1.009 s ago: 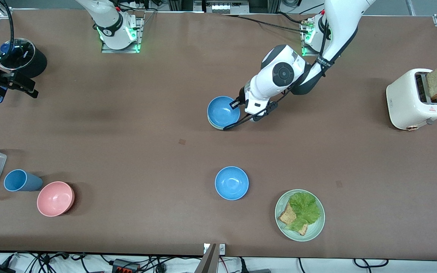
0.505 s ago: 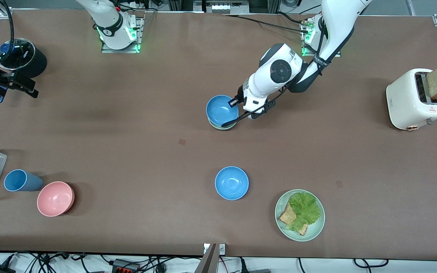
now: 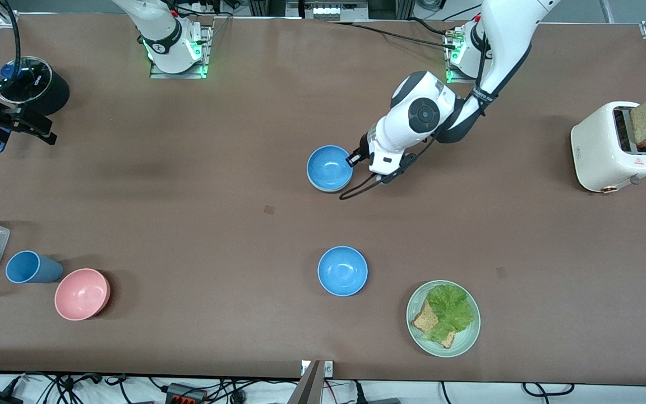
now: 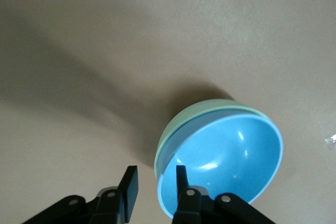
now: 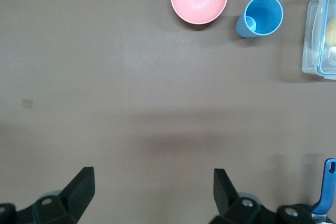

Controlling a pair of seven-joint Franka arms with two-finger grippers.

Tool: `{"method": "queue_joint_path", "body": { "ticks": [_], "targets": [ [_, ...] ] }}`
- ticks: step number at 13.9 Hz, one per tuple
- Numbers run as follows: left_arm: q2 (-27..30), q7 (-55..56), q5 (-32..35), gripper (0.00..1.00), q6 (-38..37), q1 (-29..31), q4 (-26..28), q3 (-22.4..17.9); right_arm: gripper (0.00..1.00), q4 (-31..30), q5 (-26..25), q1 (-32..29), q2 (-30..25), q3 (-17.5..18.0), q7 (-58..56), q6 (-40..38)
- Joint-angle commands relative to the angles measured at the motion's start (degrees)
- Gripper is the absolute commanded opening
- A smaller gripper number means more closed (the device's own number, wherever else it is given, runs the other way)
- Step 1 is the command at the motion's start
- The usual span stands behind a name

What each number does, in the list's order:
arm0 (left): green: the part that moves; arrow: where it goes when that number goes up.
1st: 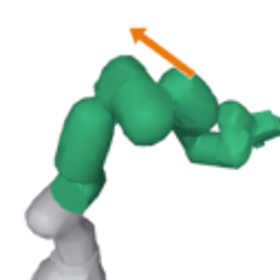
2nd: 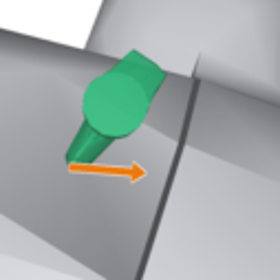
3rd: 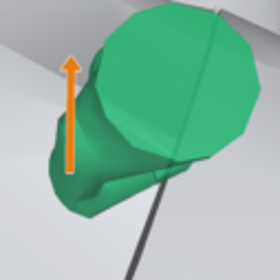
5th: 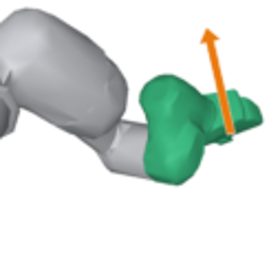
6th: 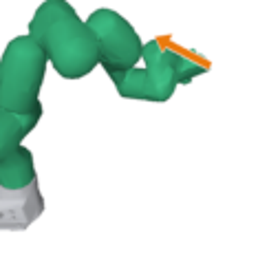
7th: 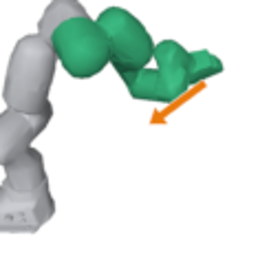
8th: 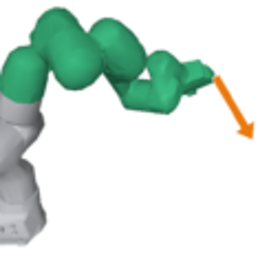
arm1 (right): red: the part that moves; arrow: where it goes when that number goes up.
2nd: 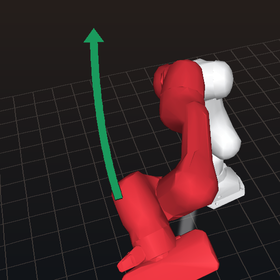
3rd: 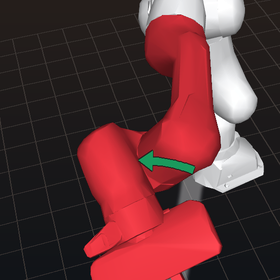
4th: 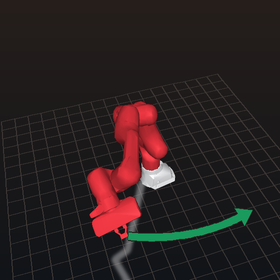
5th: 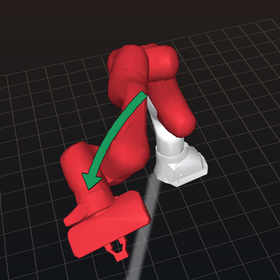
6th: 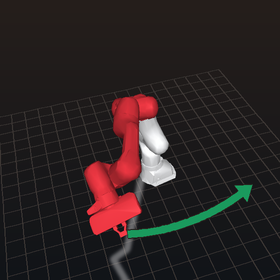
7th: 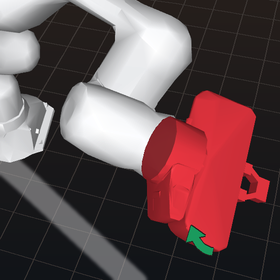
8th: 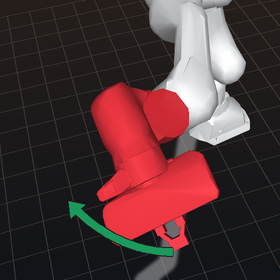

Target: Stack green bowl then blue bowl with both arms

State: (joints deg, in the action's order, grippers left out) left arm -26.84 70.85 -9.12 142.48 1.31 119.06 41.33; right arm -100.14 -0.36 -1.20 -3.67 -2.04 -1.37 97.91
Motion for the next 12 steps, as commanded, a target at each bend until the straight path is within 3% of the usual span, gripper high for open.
{"method": "queue_joint_path", "body": {
  "ticks": [1, 4, 9, 10, 11, 12],
  "targets": [
    [0.99, 0.34, 0.07, 0.39, -9.64, 2.54, -6.0, 0.06, 1.0, -1.72, -0.52, 0.15, -1.78, -0.24, -0.21, -0.09],
    [0.91, -0.97, 1.46, 0.39, -23.09, 5.53, -15.06, 0.06, 1.0, -1.72, -0.52, 0.15, -1.87, -0.25, -0.3, -0.09],
    [4.59, -20.0, 3.93, 0.49, -30.67, 14.58, -18.24, 0.42, 1.0, -1.72, -0.52, 0.15, -1.78, -0.25, -0.3, -0.18],
    [4.86, -25.09, 4.72, 0.55, -32.08, 16.25, -19.12, 0.33, 1.0, -1.72, -0.52, 0.15, -1.78, -0.33, -0.39, -0.18],
    [4.78, -30.19, 6.64, 0.67, -33.92, 17.66, -20.95, 0.33, 1.0, -1.72, -0.52, 0.15, -1.78, -0.33, -0.3, -0.18],
    [4.69, -34.07, 9.62, 0.9, -35.94, 18.37, -22.88, 0.15, 1.0, -1.72, -0.52, 0.06, -1.78, -0.33, -0.3, -0.18]
  ]
}}
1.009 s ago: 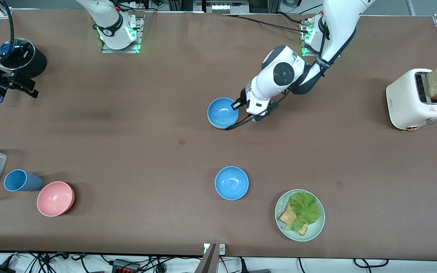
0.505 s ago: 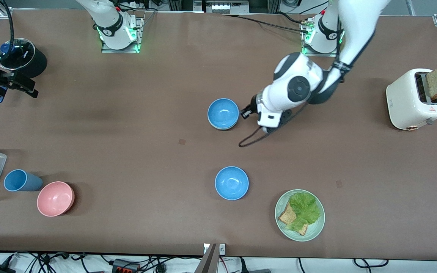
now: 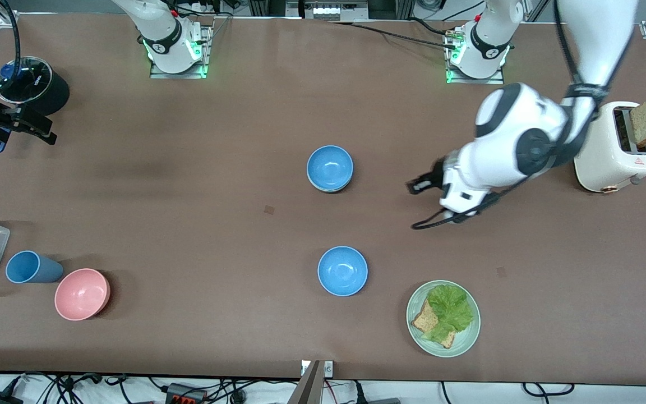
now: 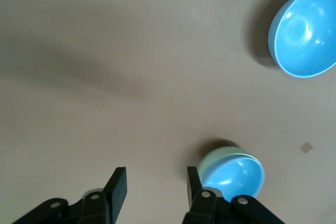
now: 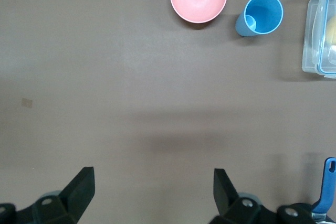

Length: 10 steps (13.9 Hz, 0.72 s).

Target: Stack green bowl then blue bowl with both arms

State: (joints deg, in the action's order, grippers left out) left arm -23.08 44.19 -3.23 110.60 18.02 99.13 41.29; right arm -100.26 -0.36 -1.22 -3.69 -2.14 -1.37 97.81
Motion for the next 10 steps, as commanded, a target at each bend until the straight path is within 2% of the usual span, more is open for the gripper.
{"method": "queue_joint_path", "body": {
  "ticks": [1, 3, 8, 10],
  "targets": [
    [0.67, -11.54, 7.41, 1.0, -6.25, 2.54, -5.07, 0.11, 1.0, -1.6, -0.52, 0.17, -1.76, -0.23, -0.3, -0.08],
    [0.58, -21.83, 11.39, 1.0, -8.47, 4.39, -8.15, 0.11, 1.0, -1.6, -0.52, 0.08, -1.76, -0.23, -0.3, 0.01],
    [-0.21, -33.97, 11.84, 1.0, -12.77, 12.29, -13.95, 0.02, 1.0, -1.87, -0.52, 0.17, -1.76, -0.23, -0.3, -0.08],
    [0.74, -37.76, 11.67, 1.0, -12.6, 12.93, -13.88, -1.37, 1.0, -1.87, -0.52, 0.17, -1.76, -0.23, -0.3, -0.25]
  ]
}}
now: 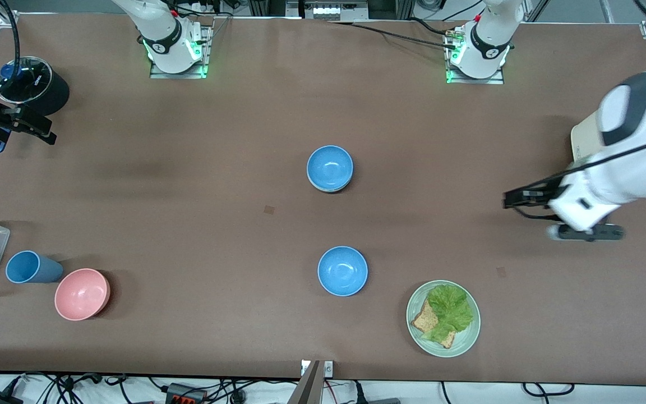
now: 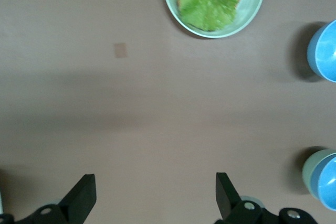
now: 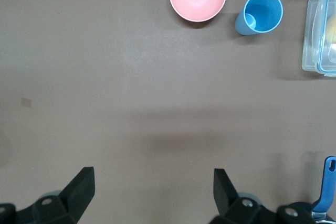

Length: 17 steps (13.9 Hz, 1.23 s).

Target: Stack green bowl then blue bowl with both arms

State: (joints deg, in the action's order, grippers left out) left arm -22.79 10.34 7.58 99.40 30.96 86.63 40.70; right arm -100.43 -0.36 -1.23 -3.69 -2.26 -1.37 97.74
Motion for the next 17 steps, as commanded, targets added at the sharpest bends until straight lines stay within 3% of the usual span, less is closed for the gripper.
{"method": "queue_joint_path", "body": {
  "ticks": [1, 2, 3, 5, 6, 7, 10, 13, 17],
  "targets": [
    [2.91, -4.1, 0.86, 1.0, -1.58, -1.15, -0.68, -1.41, 1.0, -1.7, -0.52, 0.09, -1.76, -0.11, -0.3, -0.44],
    [6.32, -4.1, 0.42, 1.0, -1.84, -2.56, 0.55, -3.67, 1.0, -1.7, -0.52, 0.08, -1.76, -0.2, -0.3, -0.44],
    [11.67, -4.27, -0.63, 1.0, -1.49, -5.88, 3.78, -9.27, 1.0, -1.7, -0.52, 0.08, -1.84, -0.11, -0.38, -0.53],
    [19.51, -4.36, -8.07, 1.0, -1.66, -16.58, 9.59, -24.36, 1.0, -1.7, -0.52, 0.09, -1.84, -0.2, -0.47, -0.44],
    [20.41, -4.27, -8.54, 1.0, -3.06, -21.24, 10.22, -29.48, 1.0, -1.7, -0.52, 0.08, -1.84, -0.2, -0.47, -0.53],
    [20.51, -4.01, -8.64, 1.0, -4.99, -22.68, 9.62, -31.36, 1.0, -1.61, -0.52, 0.08, -1.84, -0.2, -0.47, -0.53],
    [23.49, -6.36, -9.25, 1.0, -12.79, -23.57, 9.53, -31.82, 1.0, -1.61, -0.52, 0.08, -1.84, -0.2, -0.47, -0.44],
    [23.5, -6.12, -8.73, 1.0, -8.89, -26.38, 9.52, -32.52, 1.0, -1.7, -0.52, 0.08, -1.76, -0.2, -0.47, -0.44],
    [23.5, -6.47, -8.64, 1.0, -8.26, -31.29, 9.52, -36.47, 1.0, -1.7, -0.52, 0.09, -1.76, -0.2, -0.47, -0.44]
  ]
}}
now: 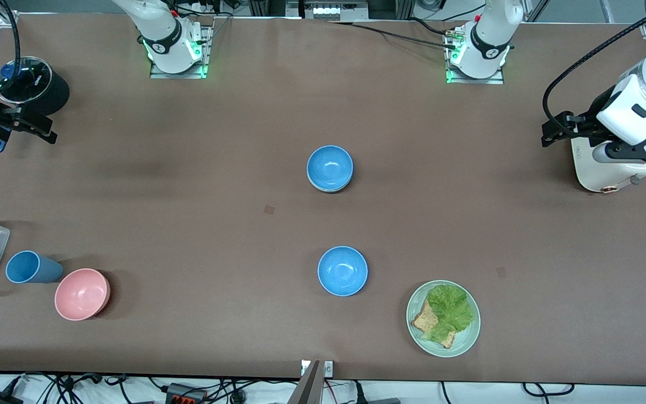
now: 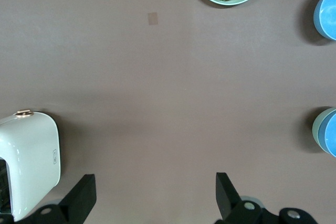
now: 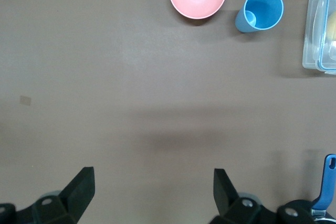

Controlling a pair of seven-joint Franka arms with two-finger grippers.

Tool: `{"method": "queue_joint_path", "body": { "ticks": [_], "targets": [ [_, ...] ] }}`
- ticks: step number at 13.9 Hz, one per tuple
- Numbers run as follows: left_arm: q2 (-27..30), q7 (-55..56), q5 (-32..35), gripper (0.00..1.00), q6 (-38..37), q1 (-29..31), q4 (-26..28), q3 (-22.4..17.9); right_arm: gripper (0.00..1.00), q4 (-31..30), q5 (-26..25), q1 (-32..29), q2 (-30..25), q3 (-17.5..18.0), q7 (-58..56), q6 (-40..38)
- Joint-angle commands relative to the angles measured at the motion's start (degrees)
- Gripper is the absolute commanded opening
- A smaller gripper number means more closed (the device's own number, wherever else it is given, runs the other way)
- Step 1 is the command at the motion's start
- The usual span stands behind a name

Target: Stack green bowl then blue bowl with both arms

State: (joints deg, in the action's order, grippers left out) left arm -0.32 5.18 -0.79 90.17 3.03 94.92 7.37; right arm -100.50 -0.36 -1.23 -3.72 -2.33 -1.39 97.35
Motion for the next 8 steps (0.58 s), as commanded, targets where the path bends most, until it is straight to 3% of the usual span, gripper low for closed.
{"method": "queue_joint_path", "body": {
  "ticks": [1, 8],
  "targets": [
    [1.02, -1.4, -0.17, 1.0, 0.97, -3.56, 1.23, -3.24, 1.0, -1.63, -0.52, 0.17, -1.73, -0.13, -0.45, -0.05],
    [0.93, -1.75, -0.26, 1.0, 0.88, -3.56, 1.14, -3.59, 1.0, -1.63, -0.52, 0.09, -1.73, -0.13, -0.45, -0.05]
  ]
}}
